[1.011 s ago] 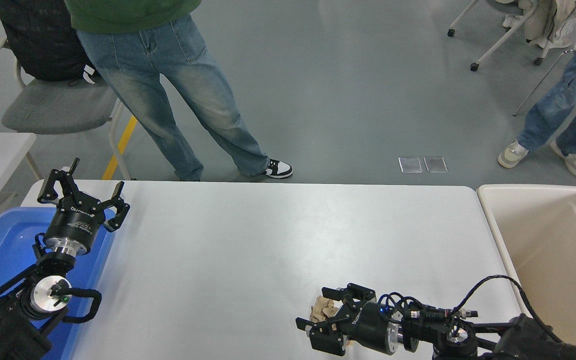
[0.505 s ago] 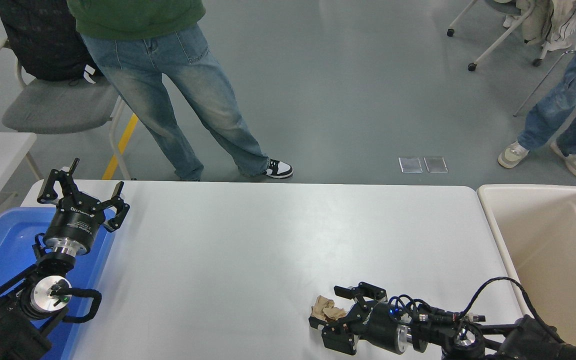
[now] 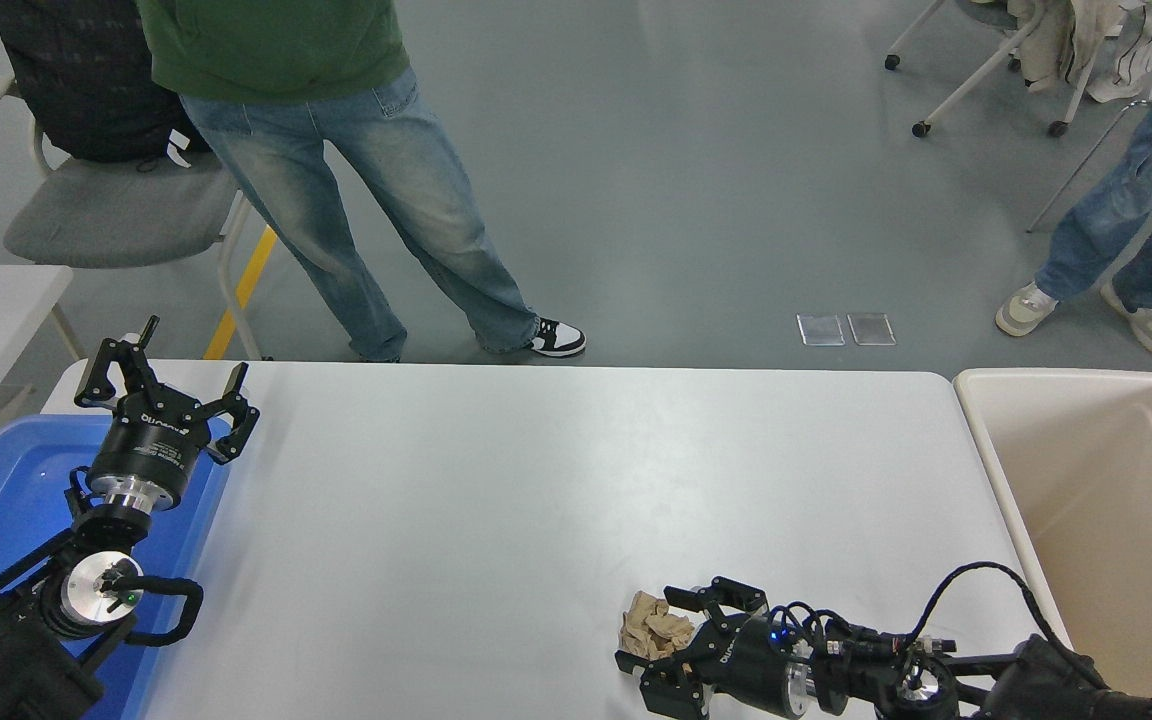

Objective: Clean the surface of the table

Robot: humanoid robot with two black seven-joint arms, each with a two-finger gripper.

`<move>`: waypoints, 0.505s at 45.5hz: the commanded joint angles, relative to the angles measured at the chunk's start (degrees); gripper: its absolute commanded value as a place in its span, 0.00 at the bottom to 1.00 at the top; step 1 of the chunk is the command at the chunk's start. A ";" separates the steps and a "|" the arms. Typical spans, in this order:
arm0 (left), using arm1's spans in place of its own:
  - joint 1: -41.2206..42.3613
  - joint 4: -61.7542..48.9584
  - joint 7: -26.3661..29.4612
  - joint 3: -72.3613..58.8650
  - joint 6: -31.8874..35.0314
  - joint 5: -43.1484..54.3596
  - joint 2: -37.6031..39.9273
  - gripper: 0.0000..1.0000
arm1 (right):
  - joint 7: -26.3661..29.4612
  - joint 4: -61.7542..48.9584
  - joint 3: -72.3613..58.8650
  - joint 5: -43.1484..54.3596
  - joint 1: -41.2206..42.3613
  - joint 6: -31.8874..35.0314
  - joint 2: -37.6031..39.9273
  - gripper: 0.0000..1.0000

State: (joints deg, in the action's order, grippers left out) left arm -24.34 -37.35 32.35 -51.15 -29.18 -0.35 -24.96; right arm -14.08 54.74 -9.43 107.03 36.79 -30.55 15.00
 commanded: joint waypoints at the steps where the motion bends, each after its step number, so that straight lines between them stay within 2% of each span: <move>1: 0.00 0.00 -0.01 0.00 0.00 0.00 0.00 0.99 | -0.07 -2.18 -0.23 0.02 -0.05 -0.65 -1.02 0.99; 23: 0.00 0.00 -0.01 0.00 0.00 0.00 0.00 0.99 | -5.79 -3.06 -1.37 -0.86 -0.22 -1.00 -0.50 0.99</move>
State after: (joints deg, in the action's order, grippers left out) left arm -24.34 -37.35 32.35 -51.15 -29.18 -0.35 -24.96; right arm -17.79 52.03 -9.90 106.60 36.79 -31.44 14.26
